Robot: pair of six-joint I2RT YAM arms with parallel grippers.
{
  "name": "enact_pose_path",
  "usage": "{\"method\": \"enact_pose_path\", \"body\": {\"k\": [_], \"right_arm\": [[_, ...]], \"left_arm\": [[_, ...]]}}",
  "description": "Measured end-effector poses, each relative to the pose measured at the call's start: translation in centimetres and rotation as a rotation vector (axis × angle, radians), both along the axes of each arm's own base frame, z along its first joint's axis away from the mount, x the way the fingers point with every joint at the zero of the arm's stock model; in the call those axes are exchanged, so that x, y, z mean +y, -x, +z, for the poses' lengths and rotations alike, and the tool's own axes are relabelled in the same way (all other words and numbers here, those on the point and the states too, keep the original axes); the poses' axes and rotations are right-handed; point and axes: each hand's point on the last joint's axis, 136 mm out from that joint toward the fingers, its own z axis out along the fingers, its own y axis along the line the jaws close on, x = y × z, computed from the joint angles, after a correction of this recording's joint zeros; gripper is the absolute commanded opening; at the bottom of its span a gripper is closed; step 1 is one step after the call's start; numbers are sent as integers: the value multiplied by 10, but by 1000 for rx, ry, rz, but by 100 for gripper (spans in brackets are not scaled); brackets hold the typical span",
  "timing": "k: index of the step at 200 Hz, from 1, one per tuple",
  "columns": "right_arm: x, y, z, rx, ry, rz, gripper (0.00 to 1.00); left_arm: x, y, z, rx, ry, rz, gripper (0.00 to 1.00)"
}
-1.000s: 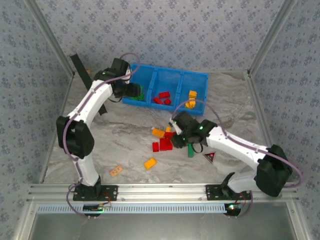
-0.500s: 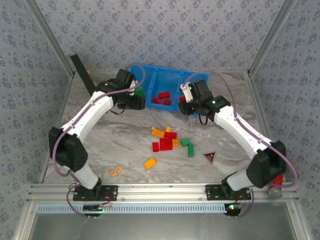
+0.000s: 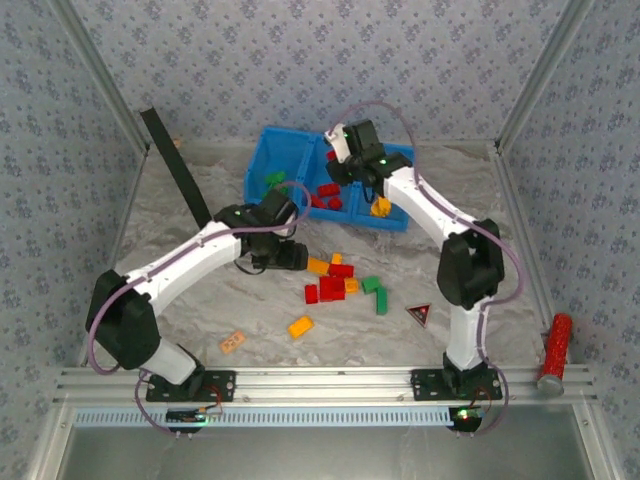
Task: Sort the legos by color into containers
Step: Place the lego in the container, then pick up the lego from the center of the table.
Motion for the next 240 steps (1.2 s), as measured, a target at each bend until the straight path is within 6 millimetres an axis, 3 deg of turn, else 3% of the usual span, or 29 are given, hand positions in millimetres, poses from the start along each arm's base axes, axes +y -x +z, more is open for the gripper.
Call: {"method": "enact_pose_path", "body": {"k": [31, 77, 129, 159, 198, 240], "right_arm": [[17, -17, -28, 23, 27, 20, 36], [26, -29, -82, 98, 85, 35, 37], [35, -19, -135, 194, 159, 73, 43], [39, -16, -136, 185, 184, 86, 48], [36, -17, -133, 174, 196, 80, 59], [33, -6, -112, 163, 192, 88, 64]], "left_arm": [[-4, 12, -2, 12, 11, 15, 70], [-9, 21, -8, 13, 33, 29, 70], [-14, 28, -20, 24, 37, 32, 70], [-21, 30, -26, 31, 42, 20, 70], [-31, 33, -49, 75, 11, -3, 70], [-36, 41, -70, 125, -28, -25, 70]]}}
